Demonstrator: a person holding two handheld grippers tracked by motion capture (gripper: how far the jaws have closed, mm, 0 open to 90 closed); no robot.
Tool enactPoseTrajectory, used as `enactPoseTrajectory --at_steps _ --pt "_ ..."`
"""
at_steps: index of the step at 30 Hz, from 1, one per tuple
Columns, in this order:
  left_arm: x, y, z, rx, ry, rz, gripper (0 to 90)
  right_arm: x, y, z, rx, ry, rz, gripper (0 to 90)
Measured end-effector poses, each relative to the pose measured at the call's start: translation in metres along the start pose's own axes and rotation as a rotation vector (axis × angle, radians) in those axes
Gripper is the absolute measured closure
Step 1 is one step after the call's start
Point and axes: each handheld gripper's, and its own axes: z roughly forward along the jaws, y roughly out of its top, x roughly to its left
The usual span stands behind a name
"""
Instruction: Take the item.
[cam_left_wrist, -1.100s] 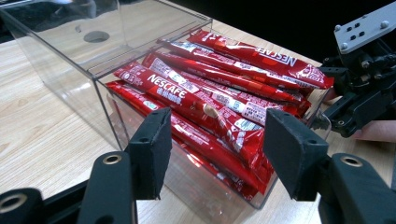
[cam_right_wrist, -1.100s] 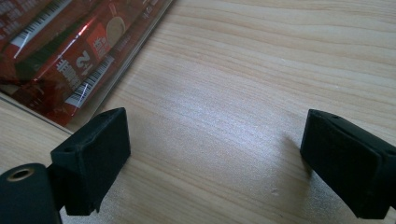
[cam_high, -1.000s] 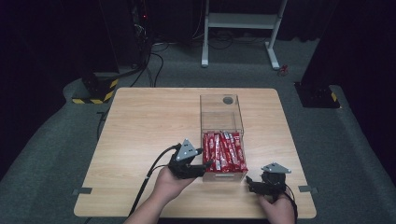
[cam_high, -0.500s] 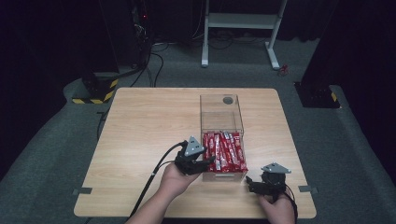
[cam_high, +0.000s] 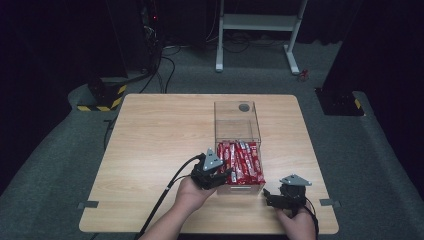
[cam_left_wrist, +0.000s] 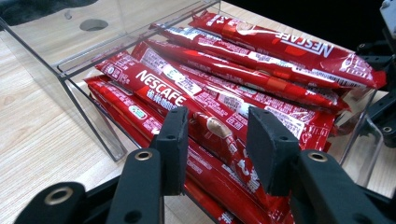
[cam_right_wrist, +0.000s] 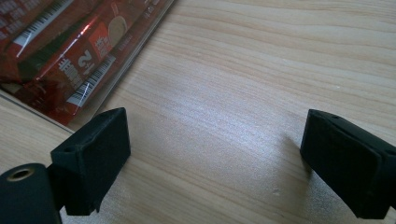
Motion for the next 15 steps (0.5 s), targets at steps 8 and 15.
enactPoseTrajectory --at_steps 8,15 --pt "-0.0021 -0.0024 0.0012 0.002 -0.01 -0.004 70.3 0.0 0.0 0.0 0.0 0.0 0.0 8.2" --pt "-0.0017 -0.0059 0.0006 -0.004 -0.028 -0.032 84.9 0.0 0.0 0.0 0.0 0.001 0.0 8.2"
